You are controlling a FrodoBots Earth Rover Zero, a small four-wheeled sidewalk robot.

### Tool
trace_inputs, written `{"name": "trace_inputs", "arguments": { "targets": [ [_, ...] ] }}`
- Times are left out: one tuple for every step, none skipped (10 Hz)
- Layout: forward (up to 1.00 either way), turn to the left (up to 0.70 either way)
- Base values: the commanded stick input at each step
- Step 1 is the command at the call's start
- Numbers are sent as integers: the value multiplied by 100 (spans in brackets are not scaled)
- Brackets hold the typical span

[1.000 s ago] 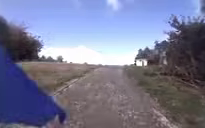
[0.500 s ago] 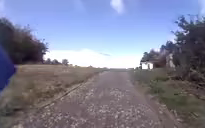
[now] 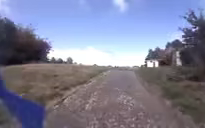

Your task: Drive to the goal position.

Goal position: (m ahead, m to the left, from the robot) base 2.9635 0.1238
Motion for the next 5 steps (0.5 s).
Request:
{"name": "trace_inputs", "arguments": {
  "targets": [
    [100,0],
    [100,0],
    [100,0],
    [100,-2],
    [100,-4]
  ]
}}
